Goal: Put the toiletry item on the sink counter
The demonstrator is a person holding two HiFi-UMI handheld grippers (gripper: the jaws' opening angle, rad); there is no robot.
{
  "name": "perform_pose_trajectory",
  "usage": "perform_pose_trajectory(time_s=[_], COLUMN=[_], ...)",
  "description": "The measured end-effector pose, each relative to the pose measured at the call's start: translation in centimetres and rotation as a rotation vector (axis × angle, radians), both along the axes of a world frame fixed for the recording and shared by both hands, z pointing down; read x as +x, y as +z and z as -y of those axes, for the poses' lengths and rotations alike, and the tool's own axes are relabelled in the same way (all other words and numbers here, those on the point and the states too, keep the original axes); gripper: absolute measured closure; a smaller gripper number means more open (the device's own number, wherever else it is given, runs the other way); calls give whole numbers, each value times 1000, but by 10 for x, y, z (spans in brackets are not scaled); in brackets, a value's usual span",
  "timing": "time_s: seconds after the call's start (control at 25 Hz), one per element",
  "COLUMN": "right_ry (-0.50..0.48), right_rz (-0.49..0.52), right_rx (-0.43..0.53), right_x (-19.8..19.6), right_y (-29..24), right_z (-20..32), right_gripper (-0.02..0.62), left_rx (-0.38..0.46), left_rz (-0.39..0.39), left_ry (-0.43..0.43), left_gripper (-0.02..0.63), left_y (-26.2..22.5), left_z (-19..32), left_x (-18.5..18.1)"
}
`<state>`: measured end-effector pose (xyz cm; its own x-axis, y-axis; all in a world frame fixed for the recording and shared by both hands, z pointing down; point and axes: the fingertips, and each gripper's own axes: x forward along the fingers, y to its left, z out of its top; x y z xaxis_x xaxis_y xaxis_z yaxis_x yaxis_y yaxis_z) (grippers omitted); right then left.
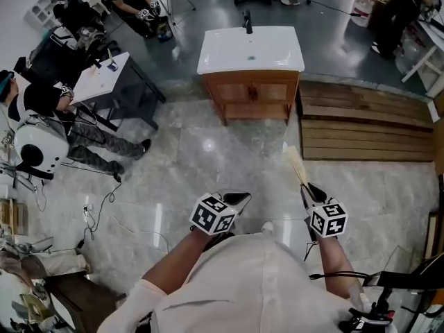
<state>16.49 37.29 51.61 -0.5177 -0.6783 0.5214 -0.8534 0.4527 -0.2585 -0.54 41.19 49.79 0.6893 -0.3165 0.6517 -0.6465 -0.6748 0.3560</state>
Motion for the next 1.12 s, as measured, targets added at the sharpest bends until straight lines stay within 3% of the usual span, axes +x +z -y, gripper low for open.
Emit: perform_pose_trajectory(time_s=[0.2,0.4,0.6,1.12], right_ry=[8,31,64,256], right_rz=[18,43,17,-12], right_rx=[-28,-14,-8,-5], right_x=[18,13,11,-20], right_y=[11,9,8,-10], right_z=[15,43,77,256], right_gripper=[548,548,548,548], left_rx=[-3,-7,0,42], left_rz=[1,13,-22,-58], left_ry=[-9,-19,24,166], left_gripper=[600,600,600,600], left_y=[4,4,7,-7], left_z=[18,41,86,292], left_x=[16,8,10,-46])
